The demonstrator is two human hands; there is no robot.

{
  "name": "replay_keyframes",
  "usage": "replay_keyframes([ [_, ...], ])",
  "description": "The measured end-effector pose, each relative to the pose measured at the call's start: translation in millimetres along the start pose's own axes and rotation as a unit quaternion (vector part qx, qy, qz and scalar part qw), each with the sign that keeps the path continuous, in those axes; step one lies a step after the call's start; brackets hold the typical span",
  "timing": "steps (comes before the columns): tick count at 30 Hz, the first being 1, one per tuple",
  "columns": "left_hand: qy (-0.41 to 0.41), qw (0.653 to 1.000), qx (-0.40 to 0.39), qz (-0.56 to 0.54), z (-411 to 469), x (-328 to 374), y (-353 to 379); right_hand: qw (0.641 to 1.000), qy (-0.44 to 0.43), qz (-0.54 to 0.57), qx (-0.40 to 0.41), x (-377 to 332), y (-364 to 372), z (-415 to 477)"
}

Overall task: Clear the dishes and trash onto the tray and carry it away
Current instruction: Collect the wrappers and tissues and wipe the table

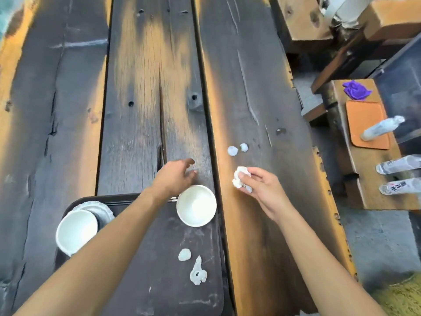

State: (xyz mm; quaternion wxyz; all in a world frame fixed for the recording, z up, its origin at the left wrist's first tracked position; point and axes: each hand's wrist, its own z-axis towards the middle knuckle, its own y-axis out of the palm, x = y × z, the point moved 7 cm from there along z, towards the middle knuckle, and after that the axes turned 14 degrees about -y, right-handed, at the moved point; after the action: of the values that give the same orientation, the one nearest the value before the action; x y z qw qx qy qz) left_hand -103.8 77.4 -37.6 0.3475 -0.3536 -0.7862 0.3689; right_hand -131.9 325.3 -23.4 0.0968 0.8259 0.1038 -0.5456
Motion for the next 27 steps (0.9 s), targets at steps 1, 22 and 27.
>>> replay_keyframes([
  [1,0.008,1.0,0.007,0.01,14,8,2,0.999,-0.014,-0.03,0.01,1,-8,12],
  [22,0.027,0.975,0.165,0.148,114,19,70,0.768,-0.212,-0.597,0.096,-7,-124,202],
  [27,0.029,0.975,0.17,0.141,113,18,69,0.754,-0.277,-0.596,0.008,13,-81,156],
])
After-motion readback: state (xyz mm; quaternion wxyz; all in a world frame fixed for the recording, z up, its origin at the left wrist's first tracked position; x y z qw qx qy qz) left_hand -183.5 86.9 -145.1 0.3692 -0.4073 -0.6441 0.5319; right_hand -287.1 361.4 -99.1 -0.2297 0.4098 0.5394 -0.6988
